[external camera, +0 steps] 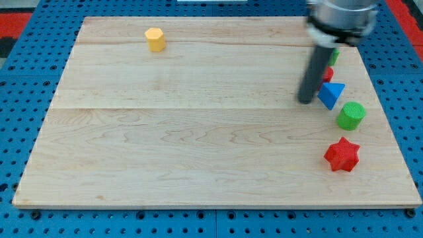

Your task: Push yellow hexagon above red star

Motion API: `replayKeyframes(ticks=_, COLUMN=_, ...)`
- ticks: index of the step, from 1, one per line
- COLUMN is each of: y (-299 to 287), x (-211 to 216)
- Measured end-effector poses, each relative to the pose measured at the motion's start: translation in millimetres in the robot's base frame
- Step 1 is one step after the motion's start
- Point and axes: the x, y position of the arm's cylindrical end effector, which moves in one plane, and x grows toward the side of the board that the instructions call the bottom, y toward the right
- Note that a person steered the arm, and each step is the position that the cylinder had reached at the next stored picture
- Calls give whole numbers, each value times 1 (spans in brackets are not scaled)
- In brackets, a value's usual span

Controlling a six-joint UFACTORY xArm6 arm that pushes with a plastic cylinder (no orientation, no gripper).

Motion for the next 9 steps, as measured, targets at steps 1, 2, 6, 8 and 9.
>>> replayKeyframes(ticks=1, y=-58, x=-27)
replayKeyframes(ticks=2, y=-53, x=-97)
replayKeyframes(ticks=6, y=-261, x=-119)
replayKeyframes(ticks=8, y=-334, x=-186)
replayKeyframes(ticks=9, y=-293, x=-210)
